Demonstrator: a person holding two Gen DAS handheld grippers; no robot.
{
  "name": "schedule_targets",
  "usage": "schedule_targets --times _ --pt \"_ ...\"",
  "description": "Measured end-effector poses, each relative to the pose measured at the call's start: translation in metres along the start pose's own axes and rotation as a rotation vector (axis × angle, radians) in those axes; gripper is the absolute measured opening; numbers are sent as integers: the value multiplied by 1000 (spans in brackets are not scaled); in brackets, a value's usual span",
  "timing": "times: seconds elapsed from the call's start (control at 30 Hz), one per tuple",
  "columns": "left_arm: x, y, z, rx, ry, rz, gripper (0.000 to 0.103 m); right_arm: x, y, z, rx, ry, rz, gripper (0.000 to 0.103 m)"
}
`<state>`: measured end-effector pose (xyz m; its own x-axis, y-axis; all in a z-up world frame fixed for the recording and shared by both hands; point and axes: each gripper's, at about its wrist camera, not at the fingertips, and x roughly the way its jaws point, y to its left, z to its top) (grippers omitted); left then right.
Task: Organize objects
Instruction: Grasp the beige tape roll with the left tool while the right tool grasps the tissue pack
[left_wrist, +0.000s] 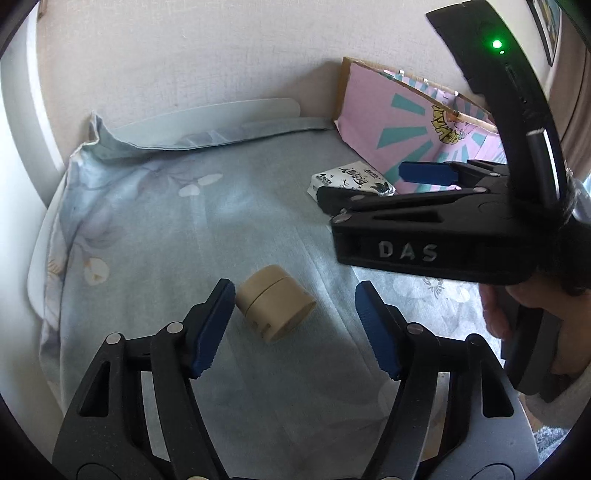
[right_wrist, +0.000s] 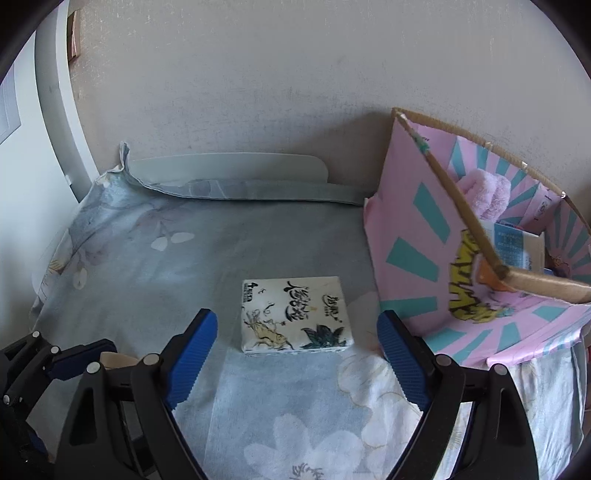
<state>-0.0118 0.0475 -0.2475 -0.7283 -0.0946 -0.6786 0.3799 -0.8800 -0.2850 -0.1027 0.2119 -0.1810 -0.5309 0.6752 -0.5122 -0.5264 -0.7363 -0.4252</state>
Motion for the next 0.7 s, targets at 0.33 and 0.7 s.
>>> schedule_targets --times 0.33,0.7 --pt "7 4 5 -2 18 8 39 16 5 3 -1 35 -11 59" --pt "-4 0 13 -3 0 22 39 -3 11 5 -20 37 41 58"
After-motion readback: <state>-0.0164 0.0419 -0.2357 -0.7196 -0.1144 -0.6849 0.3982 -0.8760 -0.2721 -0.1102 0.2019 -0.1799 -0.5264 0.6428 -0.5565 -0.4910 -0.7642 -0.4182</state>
